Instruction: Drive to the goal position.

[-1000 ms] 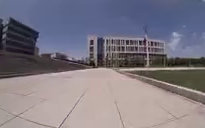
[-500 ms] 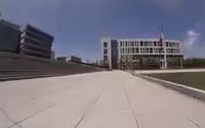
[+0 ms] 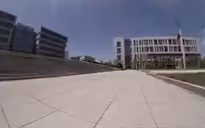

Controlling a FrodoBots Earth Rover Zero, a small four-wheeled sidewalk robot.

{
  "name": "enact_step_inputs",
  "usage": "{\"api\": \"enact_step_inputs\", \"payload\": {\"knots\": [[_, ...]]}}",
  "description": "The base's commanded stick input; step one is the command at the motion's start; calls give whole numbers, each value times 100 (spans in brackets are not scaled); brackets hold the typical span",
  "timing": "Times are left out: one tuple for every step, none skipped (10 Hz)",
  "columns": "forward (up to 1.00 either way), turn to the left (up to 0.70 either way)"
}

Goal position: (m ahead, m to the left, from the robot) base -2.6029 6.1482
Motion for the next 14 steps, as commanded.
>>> {"api": "enact_step_inputs", "payload": {"knots": [[70, 27], [70, 27], [70, 27], [70, 27], [70, 27], [70, 27], [70, 27], [70, 27], [70, 27], [70, 27], [70, 27], [70, 27], [70, 27], [70, 27]]}}
